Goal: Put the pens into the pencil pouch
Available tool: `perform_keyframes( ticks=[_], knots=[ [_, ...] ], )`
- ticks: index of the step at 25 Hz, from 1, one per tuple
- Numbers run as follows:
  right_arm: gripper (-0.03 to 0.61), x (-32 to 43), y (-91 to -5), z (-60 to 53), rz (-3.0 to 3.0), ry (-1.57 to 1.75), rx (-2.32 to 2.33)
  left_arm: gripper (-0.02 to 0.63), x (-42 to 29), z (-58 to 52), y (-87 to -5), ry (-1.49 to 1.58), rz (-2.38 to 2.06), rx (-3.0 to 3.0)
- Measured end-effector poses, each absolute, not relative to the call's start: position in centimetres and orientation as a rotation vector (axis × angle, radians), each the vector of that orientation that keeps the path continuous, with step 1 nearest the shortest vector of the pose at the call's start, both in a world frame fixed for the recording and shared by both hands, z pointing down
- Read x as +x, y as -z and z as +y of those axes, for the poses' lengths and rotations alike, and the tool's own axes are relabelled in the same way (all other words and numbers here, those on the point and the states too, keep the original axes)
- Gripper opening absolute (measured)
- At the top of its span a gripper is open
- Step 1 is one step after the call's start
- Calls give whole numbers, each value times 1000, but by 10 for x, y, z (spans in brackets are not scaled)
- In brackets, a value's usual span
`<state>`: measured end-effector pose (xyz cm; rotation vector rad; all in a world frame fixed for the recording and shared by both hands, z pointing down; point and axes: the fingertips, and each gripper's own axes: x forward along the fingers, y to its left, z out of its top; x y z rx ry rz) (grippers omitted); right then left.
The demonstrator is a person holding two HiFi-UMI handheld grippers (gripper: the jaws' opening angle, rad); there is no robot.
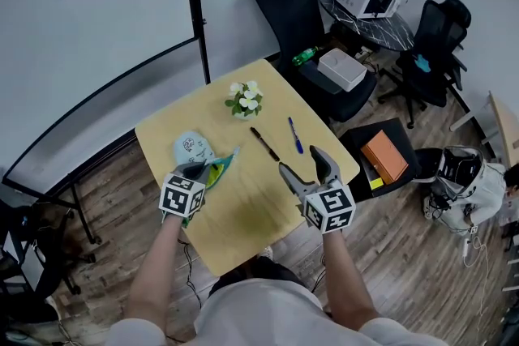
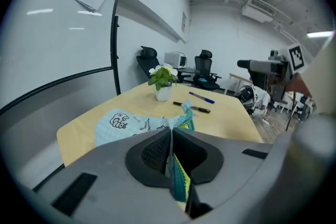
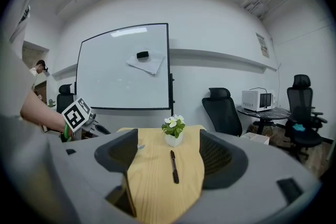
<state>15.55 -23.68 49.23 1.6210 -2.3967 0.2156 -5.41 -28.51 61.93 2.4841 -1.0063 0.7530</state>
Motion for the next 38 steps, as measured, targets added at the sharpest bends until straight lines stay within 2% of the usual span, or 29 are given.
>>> perform_keyframes(
  ticks=[10, 19, 22, 29, 38],
  knots=[
    [350, 157, -501, -256, -2378, -227, 1587, 20, -61, -320, -562, -322, -1123, 2373],
    [317, 150, -548, -277, -2306, -280, 1435, 20, -58, -329, -553, -246, -1130, 2349],
    [279, 148, -575, -288, -2265, -336, 1391, 20, -53, -329, -555, -262, -1125, 2352],
    [244, 145, -639, -306, -2149, -459, 1264, 20, -45, -328, -561, -287, -1129, 2338],
    [135, 145, -681, -316, -1997, -558, 1188, 20, -47, -328, -563, -286, -1151, 2323]
  ],
)
